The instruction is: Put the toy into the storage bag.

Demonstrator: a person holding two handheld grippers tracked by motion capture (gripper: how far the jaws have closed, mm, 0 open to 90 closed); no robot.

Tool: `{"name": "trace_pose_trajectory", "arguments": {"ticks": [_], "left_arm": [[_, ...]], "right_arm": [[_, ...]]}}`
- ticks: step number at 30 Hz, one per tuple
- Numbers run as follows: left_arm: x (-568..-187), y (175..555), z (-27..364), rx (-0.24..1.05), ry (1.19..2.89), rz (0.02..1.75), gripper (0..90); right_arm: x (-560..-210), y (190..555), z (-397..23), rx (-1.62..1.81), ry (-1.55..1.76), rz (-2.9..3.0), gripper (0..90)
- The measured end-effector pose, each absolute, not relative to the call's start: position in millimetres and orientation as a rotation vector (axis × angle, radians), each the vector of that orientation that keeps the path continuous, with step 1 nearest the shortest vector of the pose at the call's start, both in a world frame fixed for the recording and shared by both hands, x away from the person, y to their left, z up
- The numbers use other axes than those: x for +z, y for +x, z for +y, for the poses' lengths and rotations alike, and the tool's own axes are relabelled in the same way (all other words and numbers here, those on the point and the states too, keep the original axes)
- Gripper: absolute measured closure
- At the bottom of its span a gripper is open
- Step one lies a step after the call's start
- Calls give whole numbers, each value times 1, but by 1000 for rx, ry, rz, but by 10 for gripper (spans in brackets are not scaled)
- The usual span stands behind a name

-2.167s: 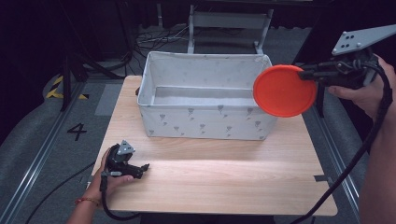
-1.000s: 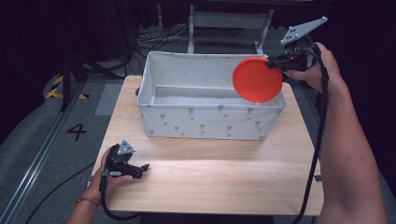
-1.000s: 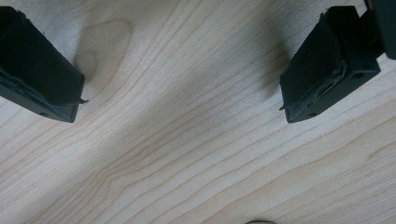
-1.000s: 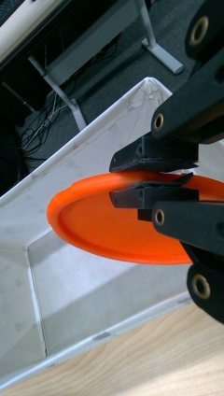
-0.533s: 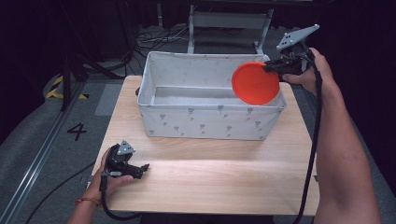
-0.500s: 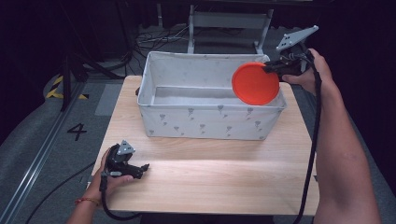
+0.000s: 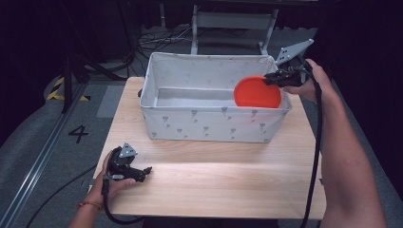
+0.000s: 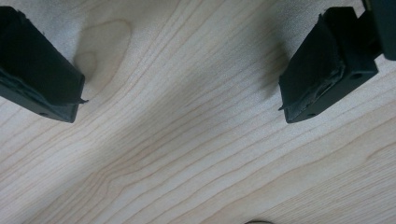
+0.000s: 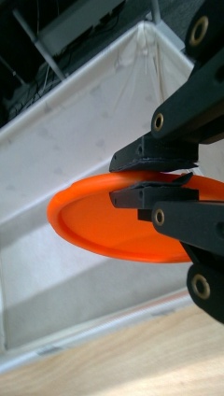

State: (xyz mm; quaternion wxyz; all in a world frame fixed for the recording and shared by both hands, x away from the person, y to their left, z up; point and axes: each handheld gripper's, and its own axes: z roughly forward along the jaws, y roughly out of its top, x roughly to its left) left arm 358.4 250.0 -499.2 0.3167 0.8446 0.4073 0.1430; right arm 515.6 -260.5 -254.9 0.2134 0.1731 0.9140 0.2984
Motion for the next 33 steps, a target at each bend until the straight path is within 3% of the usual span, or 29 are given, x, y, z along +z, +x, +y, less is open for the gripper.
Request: {"name": "trace_pose_trajectory", "arguments": {"ticks": [17,33], "left_arm": [[-499,358,250,376,2224,1072,5],[-499,359,250,375,2225,1071,5]], "right_arm": [[-286,502,-245,670,280,2741,816],[-311,522,-237,420,338,2879,806]]}}
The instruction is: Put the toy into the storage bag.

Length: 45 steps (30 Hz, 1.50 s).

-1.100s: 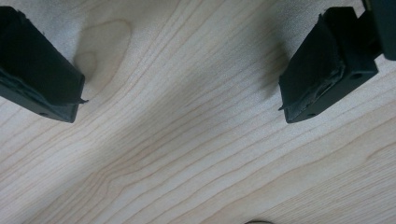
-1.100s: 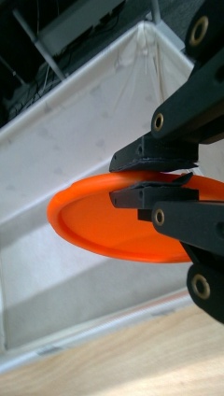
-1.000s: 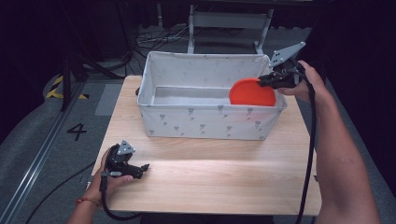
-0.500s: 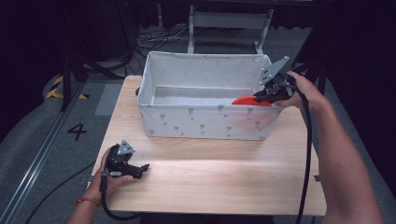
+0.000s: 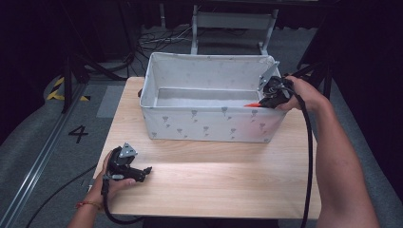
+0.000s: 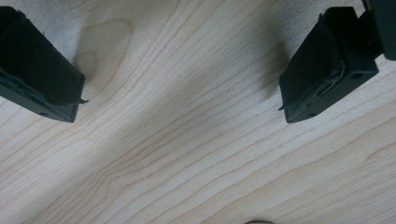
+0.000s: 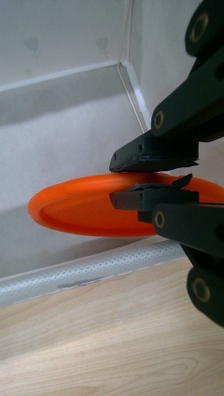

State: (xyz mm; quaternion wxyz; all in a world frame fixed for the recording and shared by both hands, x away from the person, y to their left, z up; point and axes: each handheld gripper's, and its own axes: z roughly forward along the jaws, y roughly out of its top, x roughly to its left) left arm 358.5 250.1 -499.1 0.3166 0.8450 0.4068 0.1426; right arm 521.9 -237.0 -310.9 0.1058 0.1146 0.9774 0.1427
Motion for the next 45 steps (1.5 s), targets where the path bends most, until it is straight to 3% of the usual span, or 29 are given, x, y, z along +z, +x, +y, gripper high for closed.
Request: {"name": "trace_pose_trajectory", "arguments": {"ticks": [15,18,24,27,28,31,39,45], "left_arm": [[-499,359,250,374,2226,1068,5],[-499,359,250,374,2226,1068,5],[-499,359,250,374,2228,1065,5],[-499,359,250,372,2229,1063,5],[-499,359,250,372,2229,1063,4],[-499,359,250,374,2229,1064,4],[-499,359,250,371,2228,1064,4],[-499,359,251,364,2228,1059,2]], "right_arm": [[-306,518,-237,469,361,2839,740],[-302,516,-241,550,384,2799,698],[-297,508,-246,694,480,2684,500],[-295,506,-247,721,519,2640,480],[-292,499,-251,777,582,2565,345],[-283,490,-260,915,670,2481,257],[-274,463,-276,1058,805,2285,190],[-273,442,-284,1116,824,2194,196]]}}
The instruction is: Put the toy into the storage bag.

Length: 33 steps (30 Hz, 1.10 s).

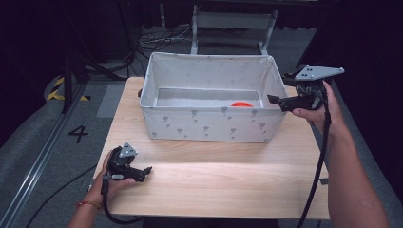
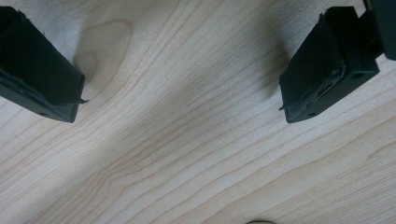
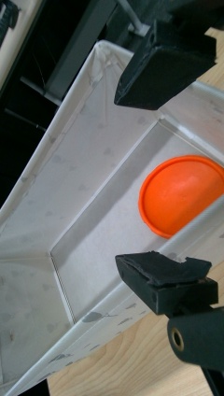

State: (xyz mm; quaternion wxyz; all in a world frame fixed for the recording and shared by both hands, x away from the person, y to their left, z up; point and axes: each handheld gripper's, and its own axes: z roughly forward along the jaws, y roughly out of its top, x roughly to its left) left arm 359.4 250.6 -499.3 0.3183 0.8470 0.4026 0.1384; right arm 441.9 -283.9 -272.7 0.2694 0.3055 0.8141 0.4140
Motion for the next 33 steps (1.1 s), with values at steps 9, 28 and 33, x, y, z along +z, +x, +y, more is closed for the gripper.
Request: {"name": "trace_pose_trajectory", "arguments": {"ticks": [9,28,33], "left_arm": [[-499,359,251,364,2227,1060,2],[-499,357,250,365,2219,1090,2],[-499,357,250,365,2219,1090,2]], "right_arm": [[-279,406,-302,1104,856,2124,202],[-346,359,-335,917,893,2119,189],[-360,353,-338,909,892,2127,187]]}}
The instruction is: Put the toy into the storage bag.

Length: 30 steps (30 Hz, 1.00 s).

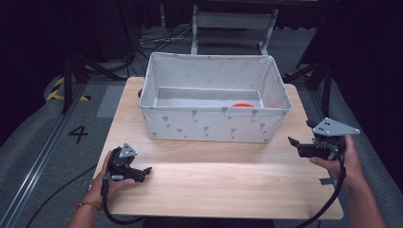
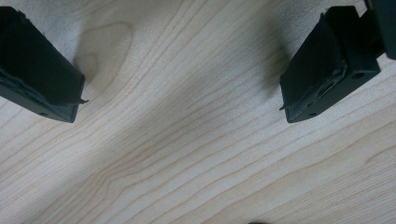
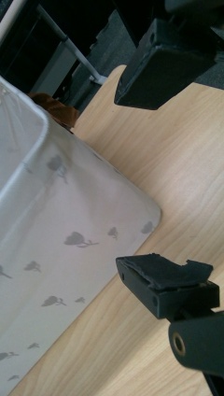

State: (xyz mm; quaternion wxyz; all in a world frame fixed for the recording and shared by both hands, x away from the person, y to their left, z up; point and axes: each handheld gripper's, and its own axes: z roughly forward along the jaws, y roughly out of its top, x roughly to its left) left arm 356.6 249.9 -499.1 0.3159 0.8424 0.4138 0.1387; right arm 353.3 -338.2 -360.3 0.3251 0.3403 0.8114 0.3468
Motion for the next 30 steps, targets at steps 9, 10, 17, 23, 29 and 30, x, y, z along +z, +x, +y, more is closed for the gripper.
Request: {"name": "trace_pose_trajectory", "arguments": {"ticks": [9,10,17,23,29,30], "left_arm": [[-499,357,250,364,2221,1086,2],[-499,358,250,371,2223,1080,2],[-499,358,250,371,2222,1080,2],[-499,358,250,371,2223,1080,2],[-499,358,250,375,2223,1081,2],[-499,358,250,374,2223,1082,2]], "right_arm": [[-393,347,-340,843,925,2167,184],[-398,346,-341,827,929,2166,181],[-429,348,-348,859,1013,2202,180],[-458,348,-355,796,1054,2245,178],[-482,341,-363,823,1105,2278,185],[-484,340,-364,827,1107,2283,185]]}}
